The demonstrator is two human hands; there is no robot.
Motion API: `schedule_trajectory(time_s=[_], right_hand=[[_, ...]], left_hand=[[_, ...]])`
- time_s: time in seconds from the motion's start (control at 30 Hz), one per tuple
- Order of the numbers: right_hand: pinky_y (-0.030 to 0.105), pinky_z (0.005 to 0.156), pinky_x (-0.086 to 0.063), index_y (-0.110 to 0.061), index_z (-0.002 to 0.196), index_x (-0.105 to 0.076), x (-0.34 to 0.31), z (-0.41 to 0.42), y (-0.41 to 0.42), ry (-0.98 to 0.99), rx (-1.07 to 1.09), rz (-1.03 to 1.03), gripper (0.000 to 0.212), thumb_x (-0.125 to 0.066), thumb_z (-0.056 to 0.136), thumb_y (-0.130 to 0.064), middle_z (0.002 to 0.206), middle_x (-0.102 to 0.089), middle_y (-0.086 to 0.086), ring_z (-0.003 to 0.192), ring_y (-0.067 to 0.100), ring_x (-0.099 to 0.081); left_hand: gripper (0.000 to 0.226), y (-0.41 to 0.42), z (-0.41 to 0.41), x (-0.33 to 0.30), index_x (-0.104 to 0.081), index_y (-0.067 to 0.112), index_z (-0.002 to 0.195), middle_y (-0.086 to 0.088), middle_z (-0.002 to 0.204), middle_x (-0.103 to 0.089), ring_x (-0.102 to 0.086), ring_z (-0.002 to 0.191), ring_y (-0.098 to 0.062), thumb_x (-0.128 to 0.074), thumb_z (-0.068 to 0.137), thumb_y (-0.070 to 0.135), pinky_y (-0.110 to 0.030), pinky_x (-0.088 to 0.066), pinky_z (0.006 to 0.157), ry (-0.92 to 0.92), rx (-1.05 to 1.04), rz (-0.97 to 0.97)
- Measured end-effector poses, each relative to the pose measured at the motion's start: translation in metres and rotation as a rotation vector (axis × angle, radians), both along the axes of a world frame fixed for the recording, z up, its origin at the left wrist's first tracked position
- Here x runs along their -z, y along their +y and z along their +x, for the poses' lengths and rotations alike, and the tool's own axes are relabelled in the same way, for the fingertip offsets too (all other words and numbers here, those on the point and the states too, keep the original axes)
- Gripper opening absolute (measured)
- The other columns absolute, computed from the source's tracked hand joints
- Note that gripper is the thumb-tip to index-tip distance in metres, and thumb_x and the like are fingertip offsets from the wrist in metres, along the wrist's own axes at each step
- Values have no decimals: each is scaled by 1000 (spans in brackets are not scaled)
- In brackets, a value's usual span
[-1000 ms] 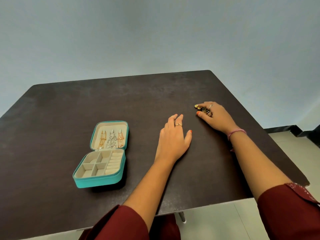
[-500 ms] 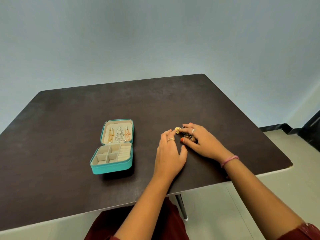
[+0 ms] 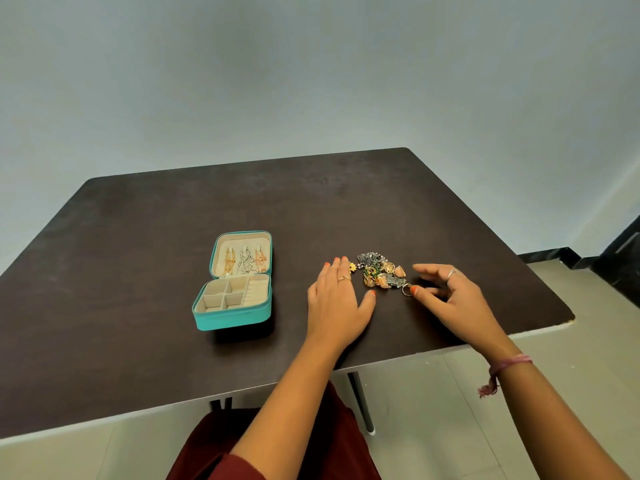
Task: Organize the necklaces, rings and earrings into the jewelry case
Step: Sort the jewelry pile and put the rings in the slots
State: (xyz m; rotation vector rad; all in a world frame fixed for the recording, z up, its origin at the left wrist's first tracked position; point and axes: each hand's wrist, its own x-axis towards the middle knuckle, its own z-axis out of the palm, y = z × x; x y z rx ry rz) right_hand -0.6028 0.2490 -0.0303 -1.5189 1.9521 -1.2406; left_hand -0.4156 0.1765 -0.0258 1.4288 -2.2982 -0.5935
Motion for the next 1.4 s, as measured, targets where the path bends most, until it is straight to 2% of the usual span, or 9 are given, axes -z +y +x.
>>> schedule_trajectory(time_s=[0.17,0.3,0.4,0.5,0.63,0.73,0.87,1.13,1.4], right_hand=[[15,82,-51,-25,108,-65,-3,4,-1,136,37,12,28,-70,84,-11,105,-58,-9,92,3,-61],[3,69,-42,-20,109,-67,-2,5,-2,225,101,24,24,-65,87,-10,107,-57,-6,76,-1,-58],[11,67,-39,-17,114,-65,-2,5,-2,255,150,57,26,-61,89,-14,111,-57,-1,64,4,-52],[21,78,-38,-15,117,-65,1,6,-5,332,144,82,30,-63,89,-27,109,-54,1,84,8,-53],[19,79,-33,-18,111,-69,-1,7,-8,407,127,118,24,-63,90,-28,101,-49,-5,97,13,-51],[11,67,-32,-21,97,-72,-4,7,-5,332,147,88,12,-66,87,-23,97,-54,-7,87,7,-53],[10,69,-41,-26,92,-74,-7,12,6,128,122,-9,11,-70,84,-20,93,-67,-5,81,6,-59],[18,79,-52,-20,92,-76,-18,66,9,-331,-191,-66,15,-71,81,-10,89,-75,-5,89,8,-68],[17,83,-50,-21,106,-73,-13,69,9,-249,-281,17,21,-68,86,-17,100,-73,-7,97,4,-66]], left_hand=[[72,3,-1,4,-11,17,153,1,160,-15,-4,148,-16,-37,95,51,-36,-10,116,-78,25,-63],[72,5,0,5,-10,18,153,4,160,-14,-5,148,-15,-38,95,50,-35,-7,117,-65,58,-75],[74,8,3,3,-6,18,154,1,161,-10,-7,148,-16,-41,95,47,-35,-7,117,-14,50,-66],[76,17,8,1,-7,16,153,-2,160,-10,-11,147,-17,-45,95,44,-36,-12,116,23,29,-59],[57,26,23,2,-34,20,144,3,138,-40,-38,126,-14,-54,92,34,-31,-30,104,188,-37,-34],[37,31,35,2,-53,21,126,9,114,-52,-53,97,-7,-59,89,21,-28,-45,91,397,-87,42],[26,36,41,1,-60,27,115,16,98,-60,-55,74,-3,-61,89,21,-21,-47,75,468,-24,99],[25,37,44,-6,-65,31,113,17,95,-69,-62,83,1,-67,88,29,-12,-47,73,615,113,228],[10,34,48,-1,-73,21,92,9,87,-72,-63,80,0,-71,84,16,-13,-47,72,764,9,136]])
